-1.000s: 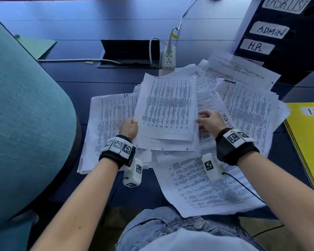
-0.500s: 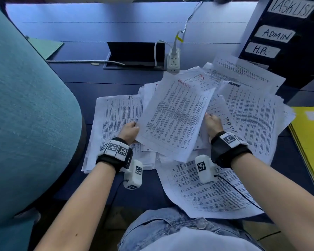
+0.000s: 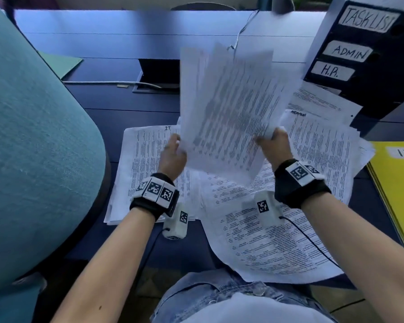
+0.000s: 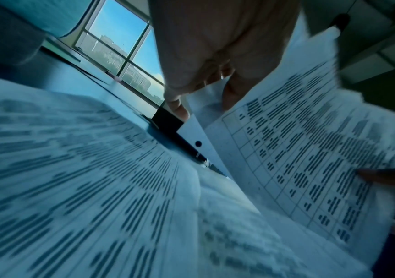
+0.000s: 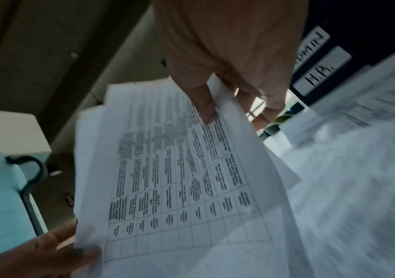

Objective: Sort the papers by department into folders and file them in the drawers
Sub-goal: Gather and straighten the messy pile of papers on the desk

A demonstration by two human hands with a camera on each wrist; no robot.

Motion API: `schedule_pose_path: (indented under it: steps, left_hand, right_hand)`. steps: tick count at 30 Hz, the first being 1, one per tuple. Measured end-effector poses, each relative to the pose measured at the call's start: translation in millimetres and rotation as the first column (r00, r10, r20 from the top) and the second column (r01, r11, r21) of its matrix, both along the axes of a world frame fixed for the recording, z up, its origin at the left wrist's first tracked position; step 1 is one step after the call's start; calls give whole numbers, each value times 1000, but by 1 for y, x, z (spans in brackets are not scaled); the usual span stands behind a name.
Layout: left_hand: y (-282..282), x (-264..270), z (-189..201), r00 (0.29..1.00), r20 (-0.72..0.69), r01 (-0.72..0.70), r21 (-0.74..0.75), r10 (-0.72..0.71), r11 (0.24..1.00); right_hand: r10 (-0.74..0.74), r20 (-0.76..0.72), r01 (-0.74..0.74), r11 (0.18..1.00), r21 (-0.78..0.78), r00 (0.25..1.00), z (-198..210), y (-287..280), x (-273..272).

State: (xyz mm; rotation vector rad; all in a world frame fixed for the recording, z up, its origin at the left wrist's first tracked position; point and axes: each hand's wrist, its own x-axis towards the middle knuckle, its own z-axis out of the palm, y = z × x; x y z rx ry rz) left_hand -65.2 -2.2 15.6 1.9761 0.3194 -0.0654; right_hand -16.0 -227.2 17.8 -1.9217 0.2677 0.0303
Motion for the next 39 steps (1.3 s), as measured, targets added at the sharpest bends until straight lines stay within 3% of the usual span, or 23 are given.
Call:
schedule_pose_path:
  steps: [3, 6, 8, 11, 14, 16, 19, 21, 24, 29, 34, 39]
  left_hand:
    - [3, 11, 18, 982, 175, -77, -1, 76, 997]
    - [7, 18, 26, 968, 198, -139, -73, 151, 988]
    - [8, 20, 32, 956, 206, -182, -146, 209, 972]
    - [5, 25, 36, 949, 261, -117, -237, 179, 965]
    - [-2, 26, 39, 955, 260, -93, -192, 142, 977]
    - [-5, 26, 45, 935, 298, -145, -176, 193, 974]
    - [5, 30, 67, 837, 408, -302, -211, 364, 930]
    - [23, 37, 77, 790, 439, -408, -144, 428, 902]
    - [55, 45, 68, 813, 394, -488, 58, 429, 871]
    - [83, 28, 27, 877, 197, -480, 343, 438, 807]
    - [88, 6, -6, 886, -1, -400, 505, 463, 765]
    - [93, 4, -28, 893, -45, -352, 551, 448, 757]
  right_hand:
    - [-43, 203, 26, 996, 85, 978, 34, 1, 3]
    - [-23, 361, -32, 989, 146, 932, 53, 5, -3]
    - [-14, 371, -78, 970, 232, 929, 56, 7, -10]
    - [-21, 362, -87, 956, 280, 932, 52, 13, -14]
    - [-40, 359, -54, 967, 249, 933, 47, 23, -14]
    - [-53, 397, -38, 975, 218, 916, 51, 31, -13]
    - [-57, 429, -43, 975, 220, 901, 58, 42, -7]
    - [30, 367, -96, 982, 161, 930, 56, 51, -3]
    - [270, 120, -278, 959, 52, 955, 42, 68, -5]
    - [508, -207, -535, 838, -107, 836, 13, 95, -22]
    - [474, -443, -578, 805, -131, 761, -13, 117, -29]
    - [472, -484, -587, 802, -110, 737, -24, 127, -31]
